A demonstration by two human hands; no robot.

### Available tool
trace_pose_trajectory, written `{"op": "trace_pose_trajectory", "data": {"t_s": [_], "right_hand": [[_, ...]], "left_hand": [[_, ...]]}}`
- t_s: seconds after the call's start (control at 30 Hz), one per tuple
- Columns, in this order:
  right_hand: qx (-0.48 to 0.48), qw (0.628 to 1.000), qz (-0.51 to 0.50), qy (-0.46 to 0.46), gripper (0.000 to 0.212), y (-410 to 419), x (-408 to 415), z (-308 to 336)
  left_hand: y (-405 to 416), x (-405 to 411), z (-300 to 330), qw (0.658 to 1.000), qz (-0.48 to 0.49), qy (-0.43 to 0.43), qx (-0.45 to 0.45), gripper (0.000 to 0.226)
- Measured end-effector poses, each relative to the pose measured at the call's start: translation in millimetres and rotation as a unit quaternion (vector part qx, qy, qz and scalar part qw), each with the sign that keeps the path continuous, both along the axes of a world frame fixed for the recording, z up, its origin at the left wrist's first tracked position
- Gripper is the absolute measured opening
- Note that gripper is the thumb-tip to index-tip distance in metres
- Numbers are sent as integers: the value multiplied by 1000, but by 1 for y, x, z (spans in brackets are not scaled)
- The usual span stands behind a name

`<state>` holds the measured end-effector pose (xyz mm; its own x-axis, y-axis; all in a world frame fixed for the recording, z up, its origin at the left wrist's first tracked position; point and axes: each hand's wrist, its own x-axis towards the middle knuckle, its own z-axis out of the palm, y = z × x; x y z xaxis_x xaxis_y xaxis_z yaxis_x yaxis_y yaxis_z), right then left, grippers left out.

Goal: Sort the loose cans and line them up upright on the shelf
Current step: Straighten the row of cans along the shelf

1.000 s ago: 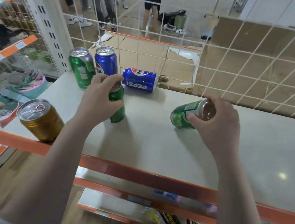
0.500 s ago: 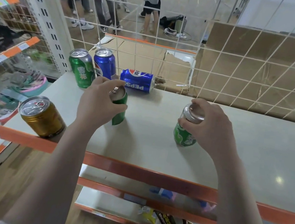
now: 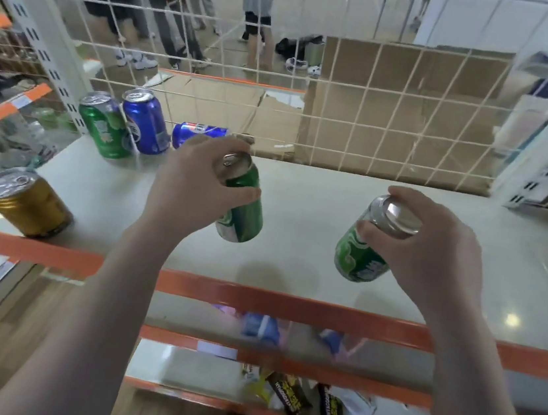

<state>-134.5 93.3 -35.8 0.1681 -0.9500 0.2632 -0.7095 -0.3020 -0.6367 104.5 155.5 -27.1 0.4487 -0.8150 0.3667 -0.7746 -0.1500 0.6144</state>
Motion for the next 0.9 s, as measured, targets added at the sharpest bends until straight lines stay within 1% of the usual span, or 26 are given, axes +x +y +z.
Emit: {"op": "trace_pose_trajectory", "data": {"t_s": [0.17, 0.37, 0.43, 0.63, 0.73, 0.9], "right_hand": [[-13, 999, -46, 3, 52, 27, -56, 5], [0, 991, -128, 26, 54, 76, -109, -4], [8, 987, -159, 29, 54, 94, -126, -6], [31, 980, -194, 44, 54, 140, -183, -5], [35, 975, -215, 42, 56, 150, -221, -6], [12, 968, -248, 37, 55, 144, -298, -13]], "left_hand": [[2, -47, 2, 999, -43, -3, 29, 52], [11, -100, -2, 993, -117, 10, 9, 50], [18, -117, -5, 989, -145, 2, 7, 50], [38, -177, -4, 979, -194, -29, 54, 54], [36, -215, 0, 971, -227, -42, 63, 54], [22, -300, 8, 962, -262, -62, 40, 53]]}}
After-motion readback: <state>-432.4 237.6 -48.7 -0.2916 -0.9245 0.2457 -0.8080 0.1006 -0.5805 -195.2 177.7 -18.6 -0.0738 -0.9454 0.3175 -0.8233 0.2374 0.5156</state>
